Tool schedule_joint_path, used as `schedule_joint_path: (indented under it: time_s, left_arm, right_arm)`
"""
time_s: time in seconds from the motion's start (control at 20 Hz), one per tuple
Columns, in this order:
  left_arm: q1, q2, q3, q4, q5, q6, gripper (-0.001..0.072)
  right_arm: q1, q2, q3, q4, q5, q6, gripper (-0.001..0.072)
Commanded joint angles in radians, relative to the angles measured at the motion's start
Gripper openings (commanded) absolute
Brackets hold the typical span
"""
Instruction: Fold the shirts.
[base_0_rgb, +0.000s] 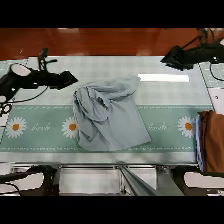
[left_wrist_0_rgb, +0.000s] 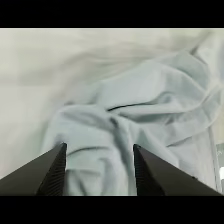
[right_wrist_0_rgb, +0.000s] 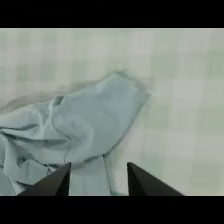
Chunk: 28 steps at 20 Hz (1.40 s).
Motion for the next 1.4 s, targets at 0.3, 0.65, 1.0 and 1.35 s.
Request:
schedule_joint_path:
  time_s: [0.3, 0.65, 1.0, 1.35]
  left_arm:
    - [0.119, -0.114, 0.020, -0.087, -0.309, -0.043, 0.0508]
    - [0.025, -0.314, 0.175, -0.090, -0.249, 0.005, 0.0508]
    - [-0.033, -0.353, 0.267, -0.003, -0.323, 0.009, 0.0034]
    - [-0.021, -0.351, 0.286, 0.005, -0.388, 0.010, 0.0034]
  right_arm:
    - [-0.146, 0.444, -0.899, 0.098, -0.058, -0.172, 0.0409]
    - [-0.146, 0.620, -1.130, 0.119, 0.096, -0.167, 0.0408]
    - [0.164, 0.629, -1.190, 0.117, 0.005, 0.029, 0.0407]
    - [0.364, 0.520, -1.189, 0.183, -0.141, 0.106, 0.0407]
